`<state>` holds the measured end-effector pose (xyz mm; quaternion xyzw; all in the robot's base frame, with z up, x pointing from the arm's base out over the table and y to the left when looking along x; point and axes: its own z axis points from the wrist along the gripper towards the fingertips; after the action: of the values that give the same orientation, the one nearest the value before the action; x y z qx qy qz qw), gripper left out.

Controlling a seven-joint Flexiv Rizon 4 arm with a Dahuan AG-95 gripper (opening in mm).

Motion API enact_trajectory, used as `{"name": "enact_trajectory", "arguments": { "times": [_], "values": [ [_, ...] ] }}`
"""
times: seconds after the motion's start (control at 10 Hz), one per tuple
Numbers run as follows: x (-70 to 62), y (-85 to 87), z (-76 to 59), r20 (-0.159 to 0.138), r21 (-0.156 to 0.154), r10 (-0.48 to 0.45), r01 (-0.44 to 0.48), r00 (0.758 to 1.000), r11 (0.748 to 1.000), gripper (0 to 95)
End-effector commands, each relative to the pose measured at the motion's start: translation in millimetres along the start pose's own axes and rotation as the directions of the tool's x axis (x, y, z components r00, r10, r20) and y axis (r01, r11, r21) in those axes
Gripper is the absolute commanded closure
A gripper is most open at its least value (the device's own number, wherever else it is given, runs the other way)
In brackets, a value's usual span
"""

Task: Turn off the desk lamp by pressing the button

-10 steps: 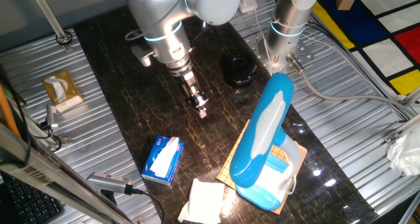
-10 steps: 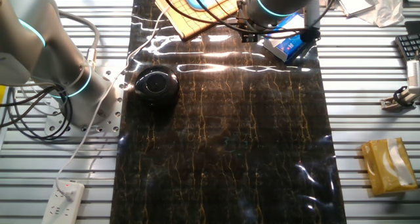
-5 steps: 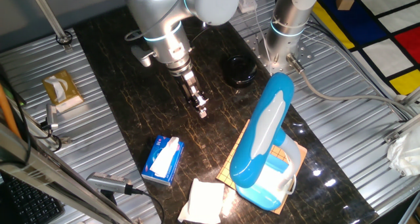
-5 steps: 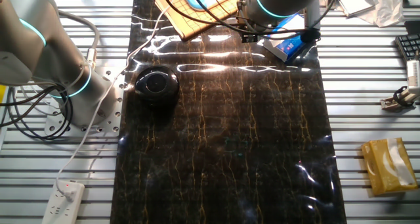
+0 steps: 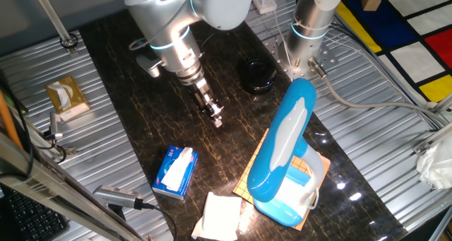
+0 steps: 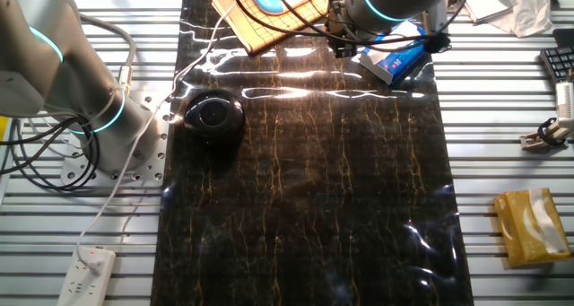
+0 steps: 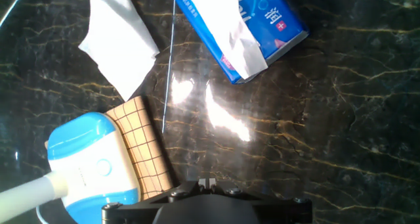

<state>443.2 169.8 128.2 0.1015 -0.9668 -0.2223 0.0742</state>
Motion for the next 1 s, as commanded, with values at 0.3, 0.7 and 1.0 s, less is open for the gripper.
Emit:
{"name": "enact_trajectory", "arguments": {
  "times": [0.3,0.7,1.0],
  "values": [
    [0.9,0.3,-1.1,-0.054,-0.024,0.008,-0.009,0.999,1.0,95.0],
    [0.9,0.3,-1.1,-0.069,-0.025,0.009,-0.01,0.998,1.0,95.0],
    [2.8,2.7,4.2,-0.067,-0.029,0.007,-0.009,0.998,1.0,95.0]
  ]
}}
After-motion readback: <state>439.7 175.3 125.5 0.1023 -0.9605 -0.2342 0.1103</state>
